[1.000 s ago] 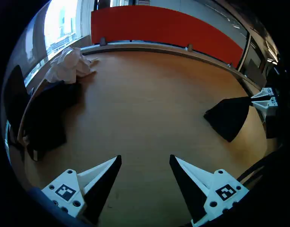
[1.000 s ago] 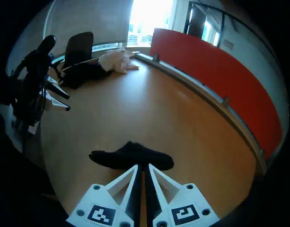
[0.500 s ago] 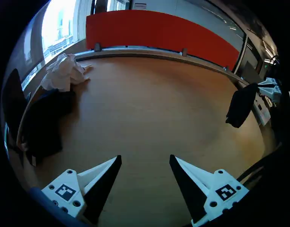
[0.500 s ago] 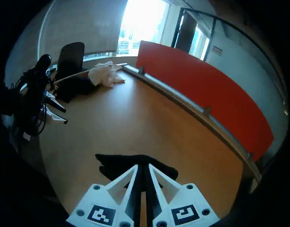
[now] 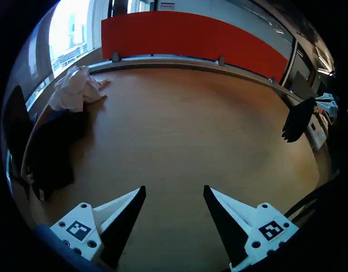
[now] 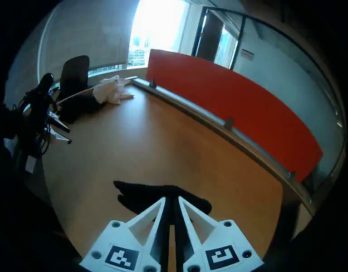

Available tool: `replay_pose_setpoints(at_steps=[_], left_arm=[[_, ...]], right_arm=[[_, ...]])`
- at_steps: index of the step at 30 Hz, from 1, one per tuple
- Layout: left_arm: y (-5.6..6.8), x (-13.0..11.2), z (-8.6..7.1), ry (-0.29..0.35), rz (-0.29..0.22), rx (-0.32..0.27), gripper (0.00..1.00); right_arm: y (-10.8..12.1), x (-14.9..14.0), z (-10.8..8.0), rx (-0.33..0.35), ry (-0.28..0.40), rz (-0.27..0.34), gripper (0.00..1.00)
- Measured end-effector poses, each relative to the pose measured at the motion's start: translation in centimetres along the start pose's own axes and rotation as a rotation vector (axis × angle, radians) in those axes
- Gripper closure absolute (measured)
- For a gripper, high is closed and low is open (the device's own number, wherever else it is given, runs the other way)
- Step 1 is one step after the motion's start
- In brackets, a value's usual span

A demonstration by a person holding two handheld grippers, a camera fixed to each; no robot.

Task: Fold towel

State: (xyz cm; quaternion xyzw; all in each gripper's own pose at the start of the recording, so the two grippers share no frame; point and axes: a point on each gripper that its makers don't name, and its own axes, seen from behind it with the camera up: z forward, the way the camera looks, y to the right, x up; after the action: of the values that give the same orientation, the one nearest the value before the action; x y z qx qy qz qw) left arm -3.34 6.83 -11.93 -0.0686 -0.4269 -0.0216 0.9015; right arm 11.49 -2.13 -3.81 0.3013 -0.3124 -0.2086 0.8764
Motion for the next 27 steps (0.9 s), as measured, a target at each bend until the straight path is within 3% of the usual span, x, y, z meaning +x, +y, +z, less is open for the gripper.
replay_pose_setpoints(at_steps=[17,27], left_arm=[[0.8,0.7,0.6,-0.008,0.003,0.026,0.06],[1.1,1.2,0.9,-0.012,0.009,0.041,0.06]], right_arm=[[10.0,-6.8,-3.3,-0.091,-0.078,0.042,0.96],[14.8,-10.7,-4.2,-0.129,-0.146,0.043,0.96]])
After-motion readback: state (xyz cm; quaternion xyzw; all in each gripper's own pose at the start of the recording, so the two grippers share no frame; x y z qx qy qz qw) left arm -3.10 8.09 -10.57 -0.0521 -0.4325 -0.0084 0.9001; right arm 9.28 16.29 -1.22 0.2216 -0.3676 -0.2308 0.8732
